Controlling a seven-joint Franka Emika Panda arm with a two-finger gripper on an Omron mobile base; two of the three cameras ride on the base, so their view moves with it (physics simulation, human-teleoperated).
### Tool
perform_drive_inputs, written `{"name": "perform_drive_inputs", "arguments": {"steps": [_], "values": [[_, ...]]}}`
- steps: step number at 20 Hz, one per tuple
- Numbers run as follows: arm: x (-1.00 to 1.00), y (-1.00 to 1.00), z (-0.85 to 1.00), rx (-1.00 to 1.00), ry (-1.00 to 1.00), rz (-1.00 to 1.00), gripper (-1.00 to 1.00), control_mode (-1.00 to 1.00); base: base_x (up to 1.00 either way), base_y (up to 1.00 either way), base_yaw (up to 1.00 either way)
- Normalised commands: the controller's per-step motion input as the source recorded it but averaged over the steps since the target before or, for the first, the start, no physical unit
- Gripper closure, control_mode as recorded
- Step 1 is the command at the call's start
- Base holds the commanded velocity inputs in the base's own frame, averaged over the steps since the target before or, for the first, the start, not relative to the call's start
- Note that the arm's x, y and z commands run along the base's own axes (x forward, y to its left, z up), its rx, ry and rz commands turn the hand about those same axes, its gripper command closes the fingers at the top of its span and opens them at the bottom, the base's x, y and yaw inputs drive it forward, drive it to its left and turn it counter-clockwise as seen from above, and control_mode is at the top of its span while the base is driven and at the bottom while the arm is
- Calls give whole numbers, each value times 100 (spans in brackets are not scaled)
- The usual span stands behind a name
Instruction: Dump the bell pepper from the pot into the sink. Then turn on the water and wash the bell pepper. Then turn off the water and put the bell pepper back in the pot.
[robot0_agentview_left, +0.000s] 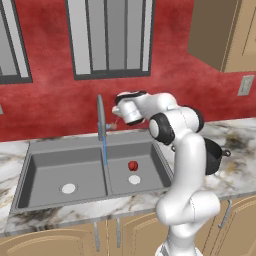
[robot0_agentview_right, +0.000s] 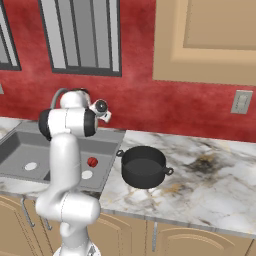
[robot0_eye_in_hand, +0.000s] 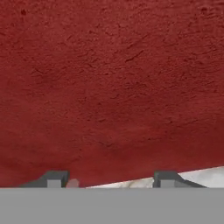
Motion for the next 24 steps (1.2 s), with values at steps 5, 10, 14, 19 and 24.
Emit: {"name": "perform_drive_inputs", "arguments": {"steps": [5,10,14,19,24], "values": [[-15,-60,55,16,0,0,-100,-100,0,0,0],[-32,-49,31,10,3,0,-100,-100,0,0,0],[-22,-16,0,0,18,0,-100,-100,0,0,0],[-6,-1,-1,-1,30,0,-100,-100,0,0,0],[0,0,0,0,14,0,-100,-100,0,0,0]]}}
